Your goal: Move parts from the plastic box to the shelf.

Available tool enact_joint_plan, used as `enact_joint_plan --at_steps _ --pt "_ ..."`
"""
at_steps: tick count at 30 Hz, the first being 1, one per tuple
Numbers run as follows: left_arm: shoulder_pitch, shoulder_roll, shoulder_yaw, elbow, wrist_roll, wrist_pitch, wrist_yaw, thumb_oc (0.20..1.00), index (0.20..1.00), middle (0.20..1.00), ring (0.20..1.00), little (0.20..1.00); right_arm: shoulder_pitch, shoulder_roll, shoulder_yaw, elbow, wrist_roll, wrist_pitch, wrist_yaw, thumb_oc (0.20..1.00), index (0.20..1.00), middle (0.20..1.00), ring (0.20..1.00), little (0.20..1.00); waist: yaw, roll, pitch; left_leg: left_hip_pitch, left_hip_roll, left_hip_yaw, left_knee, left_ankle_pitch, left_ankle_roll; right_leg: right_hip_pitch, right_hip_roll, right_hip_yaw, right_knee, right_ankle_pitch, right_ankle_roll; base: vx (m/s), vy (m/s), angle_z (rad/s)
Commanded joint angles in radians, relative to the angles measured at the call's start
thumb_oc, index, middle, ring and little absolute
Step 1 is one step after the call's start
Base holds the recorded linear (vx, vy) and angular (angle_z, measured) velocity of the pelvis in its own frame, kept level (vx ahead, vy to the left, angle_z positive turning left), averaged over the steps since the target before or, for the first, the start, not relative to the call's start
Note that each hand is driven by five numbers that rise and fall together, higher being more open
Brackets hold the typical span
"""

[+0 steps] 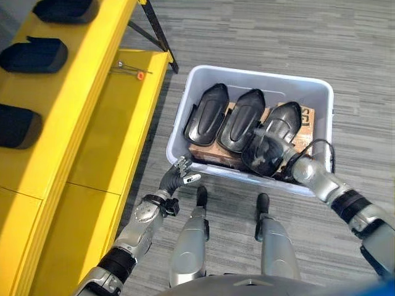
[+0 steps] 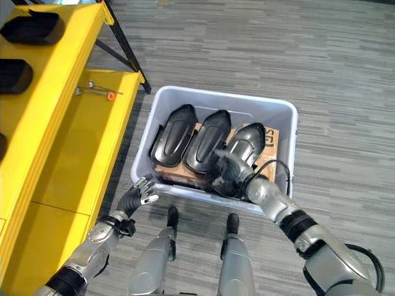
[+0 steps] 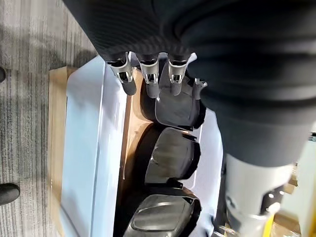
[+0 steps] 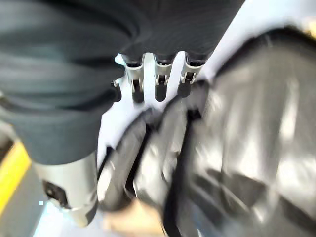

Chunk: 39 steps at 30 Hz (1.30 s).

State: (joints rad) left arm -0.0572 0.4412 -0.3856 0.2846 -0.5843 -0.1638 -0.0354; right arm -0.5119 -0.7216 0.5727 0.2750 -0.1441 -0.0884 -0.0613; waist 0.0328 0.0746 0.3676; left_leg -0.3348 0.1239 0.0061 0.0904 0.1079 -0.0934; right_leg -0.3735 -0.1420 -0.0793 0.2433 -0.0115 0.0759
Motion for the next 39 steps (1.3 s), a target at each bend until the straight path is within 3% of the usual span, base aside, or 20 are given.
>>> enact_joint_plan --at_steps 1,4,5,7,9,16,26,39 --pt "0.035 0.016 0.011 -0.081 0.029 -0.042 0.007 1.0 1.0 1.0 1.0 1.0 0.018 -0.053 -0.113 -0.144 -0.018 -0.071 -0.05 1.0 1.0 1.0 1.0 1.0 -0.015 -0.013 -0.013 -0.005 0.022 0.02 0.116 -0.114 0.008 -0.026 -0.065 0.005 0.04 0.016 0.058 0.0 0.0 -0.09" --pt "0.039 0.011 0.022 -0.086 0.033 -0.04 0.008 1.0 1.0 1.0 1.0 1.0 0.083 -0.044 -0.222 -0.244 0.004 -0.09 -0.084 1.0 1.0 1.0 1.0 1.0 -0.022 -0.019 -0.014 -0.01 0.023 0.022 0.115 -0.111 0.009 -0.031 -0.065 0.007 0.036 0.022 0.058 0.0 -0.004 -0.07" --pt "0.041 0.003 0.027 -0.083 0.035 -0.039 0.016 1.0 1.0 1.0 1.0 1.0 0.119 -0.006 -0.281 -0.276 0.024 -0.1 -0.128 1.0 1.0 1.0 1.0 1.0 -0.028 -0.022 -0.013 -0.007 0.026 0.023 0.118 -0.118 0.01 -0.031 -0.064 0.009 0.043 0.015 0.058 0.0 -0.001 -0.04" --pt "0.04 0.004 0.026 -0.083 0.035 -0.039 0.016 1.0 1.0 1.0 1.0 1.0 0.121 -0.006 -0.283 -0.278 0.023 -0.099 -0.127 1.0 1.0 1.0 1.0 1.0 -0.027 -0.023 -0.016 -0.011 0.025 0.023 0.115 -0.112 0.01 -0.035 -0.064 0.009 0.039 0.022 0.058 0.0 0.001 -0.02" --pt "0.037 -0.007 0.024 -0.082 0.034 -0.041 0.035 1.0 1.0 1.0 1.0 1.0 0.174 0.092 -0.343 -0.302 0.103 -0.126 -0.184 1.0 1.0 1.0 1.0 1.0 -0.035 -0.025 -0.015 -0.013 0.026 0.025 0.12 -0.115 0.011 -0.037 -0.064 0.014 0.042 0.02 0.058 0.01 0.006 -0.05" --pt "0.026 -0.013 -0.006 -0.078 0.031 -0.05 0.085 1.0 1.0 1.0 1.0 1.0 0.168 0.247 -0.318 -0.171 0.151 -0.113 -0.325 1.0 1.0 1.0 1.0 1.0 -0.041 -0.015 -0.014 -0.008 0.027 0.037 0.129 -0.124 0.012 -0.035 -0.066 0.026 0.045 0.017 0.06 0.0 0.004 -0.04" --pt "0.023 0.0 -0.023 -0.078 0.042 -0.055 0.128 1.0 1.0 1.0 1.0 1.0 0.136 0.323 -0.318 0.019 0.14 -0.069 -0.474 1.0 1.0 1.0 1.0 1.0 -0.035 0.004 -0.014 -0.017 0.019 0.039 0.137 -0.129 0.014 -0.036 -0.071 0.031 0.04 0.02 0.061 0.0 0.001 -0.01" --pt "0.025 0.006 -0.032 -0.083 0.057 -0.072 0.169 1.0 1.0 1.0 1.0 1.0 0.156 0.328 -0.355 0.01 0.016 -0.042 -0.623 1.0 1.0 1.0 1.0 1.0 -0.039 0.007 -0.005 -0.04 0.011 0.041 0.158 -0.133 0.018 -0.048 -0.077 0.036 0.043 0.029 0.062 0.0 0.0 0.0"
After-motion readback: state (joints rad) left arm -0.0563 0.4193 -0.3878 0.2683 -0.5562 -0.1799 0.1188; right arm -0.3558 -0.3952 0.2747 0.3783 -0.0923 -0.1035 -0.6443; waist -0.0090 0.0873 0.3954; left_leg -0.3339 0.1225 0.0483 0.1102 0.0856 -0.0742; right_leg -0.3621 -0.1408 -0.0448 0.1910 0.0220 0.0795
